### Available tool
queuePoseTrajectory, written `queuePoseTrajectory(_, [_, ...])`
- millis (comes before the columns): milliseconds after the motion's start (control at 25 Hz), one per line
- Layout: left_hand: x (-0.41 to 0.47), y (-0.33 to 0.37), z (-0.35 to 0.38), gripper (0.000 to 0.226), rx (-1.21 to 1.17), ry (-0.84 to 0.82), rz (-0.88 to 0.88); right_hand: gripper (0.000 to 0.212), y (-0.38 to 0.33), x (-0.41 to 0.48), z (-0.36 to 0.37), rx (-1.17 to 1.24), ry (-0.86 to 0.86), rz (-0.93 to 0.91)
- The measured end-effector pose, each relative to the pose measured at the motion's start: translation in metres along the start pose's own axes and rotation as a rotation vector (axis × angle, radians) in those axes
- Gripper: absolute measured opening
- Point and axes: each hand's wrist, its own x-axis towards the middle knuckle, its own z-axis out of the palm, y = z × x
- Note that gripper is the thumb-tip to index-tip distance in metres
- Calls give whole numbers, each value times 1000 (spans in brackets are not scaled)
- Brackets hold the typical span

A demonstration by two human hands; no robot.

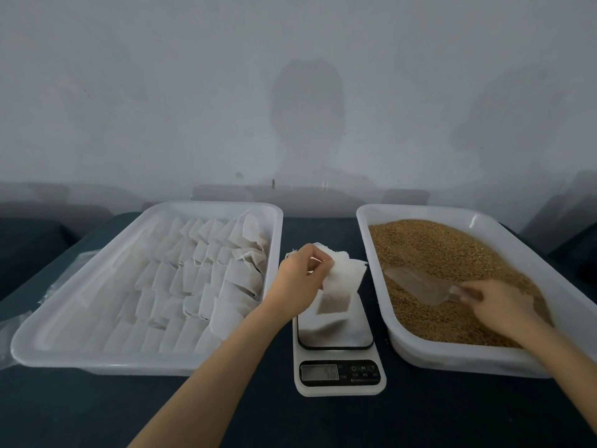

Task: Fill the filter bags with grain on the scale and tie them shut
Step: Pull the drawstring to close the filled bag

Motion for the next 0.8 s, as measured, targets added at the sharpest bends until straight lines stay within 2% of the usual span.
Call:
queuePoseTrajectory(80, [0,0,0,14,36,-4,-9,26,-3,1,0,-59,-37,15])
queuePoseTrajectory(160, [1,0,0,13,29,7,-12,35,-17,-4,-3,-101,105,-65])
queuePoseTrajectory(240, [1,2,0,10,-7,25,-10,48,-50,-20,-10,155,193,-270])
queuePoseTrajectory(320, [1,5,0,9,-44,43,-10,52,-93,-35,-13,412,76,-423])
queuePoseTrajectory(400, [0,7,-1,8,-71,48,-17,39,-123,-40,-3,531,-16,-466])
queuePoseTrajectory(520, [-3,4,-2,7,-110,75,-32,11,-141,-38,8,650,134,-469])
queuePoseTrajectory(600, [-5,1,-5,12,-74,110,-9,7,-142,-38,15,647,234,-514])
queuePoseTrajectory(800, [-5,-2,-6,16,-9,107,14,11,-140,-36,30,604,246,-543])
